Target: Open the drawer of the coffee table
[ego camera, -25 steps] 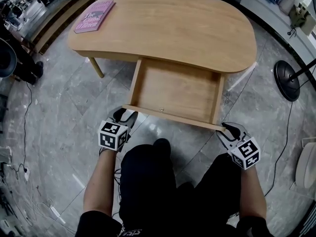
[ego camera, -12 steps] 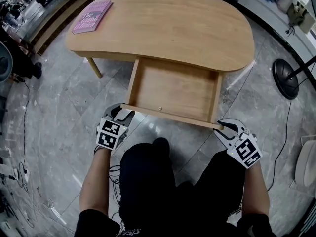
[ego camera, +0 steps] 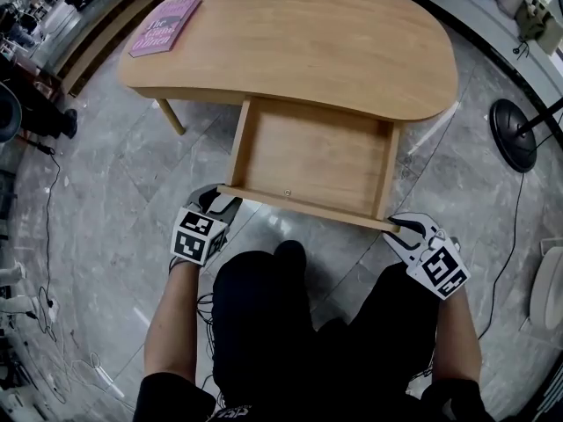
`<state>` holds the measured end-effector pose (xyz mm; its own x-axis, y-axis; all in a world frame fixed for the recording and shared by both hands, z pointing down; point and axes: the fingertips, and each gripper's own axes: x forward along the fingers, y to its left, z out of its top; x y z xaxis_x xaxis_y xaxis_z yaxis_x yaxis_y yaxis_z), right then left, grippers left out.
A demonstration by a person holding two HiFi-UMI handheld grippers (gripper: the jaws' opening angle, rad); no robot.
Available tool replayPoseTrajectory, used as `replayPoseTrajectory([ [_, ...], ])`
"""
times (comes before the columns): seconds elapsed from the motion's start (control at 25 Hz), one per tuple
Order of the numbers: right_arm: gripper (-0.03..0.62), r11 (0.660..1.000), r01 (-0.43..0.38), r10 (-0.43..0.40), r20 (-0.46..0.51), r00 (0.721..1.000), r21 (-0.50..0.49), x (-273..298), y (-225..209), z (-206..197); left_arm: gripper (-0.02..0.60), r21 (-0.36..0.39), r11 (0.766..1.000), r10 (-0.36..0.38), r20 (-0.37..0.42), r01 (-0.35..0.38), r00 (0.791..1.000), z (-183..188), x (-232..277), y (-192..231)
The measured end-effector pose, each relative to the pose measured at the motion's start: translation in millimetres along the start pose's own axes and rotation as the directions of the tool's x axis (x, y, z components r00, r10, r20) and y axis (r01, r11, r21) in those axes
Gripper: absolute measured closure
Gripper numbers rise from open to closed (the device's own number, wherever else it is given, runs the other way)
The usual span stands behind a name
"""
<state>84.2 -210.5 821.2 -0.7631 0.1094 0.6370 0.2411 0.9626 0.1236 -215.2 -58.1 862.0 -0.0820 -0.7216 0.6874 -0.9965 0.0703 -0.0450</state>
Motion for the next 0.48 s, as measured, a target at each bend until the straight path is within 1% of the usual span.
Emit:
replayPoseTrajectory([
  [0.08, 0.488, 1.0, -0.001, 0.001, 0.01, 1.0, 0.011, 1, -1, 0, 0.39, -0.002, 1.0, 0.002, 0.001, -0.002, 1.0, 0, 1, 0],
  [0.28, 0.488, 1.0, 0.003, -0.002, 0.017, 1.0, -0.008, -1, -2, 0, 0.388, -0.025, 1.0, -0.003, -0.003, 0.002, 1.0, 1, 1, -1],
  [0.48, 0.485, 1.0, 0.016, -0.017, 0.036, 0.999, 0.006, -5, -12, 6, 0.388, -0.033, 0.999, 0.001, 0.023, 0.0, 1.0, 7, -2, -1],
])
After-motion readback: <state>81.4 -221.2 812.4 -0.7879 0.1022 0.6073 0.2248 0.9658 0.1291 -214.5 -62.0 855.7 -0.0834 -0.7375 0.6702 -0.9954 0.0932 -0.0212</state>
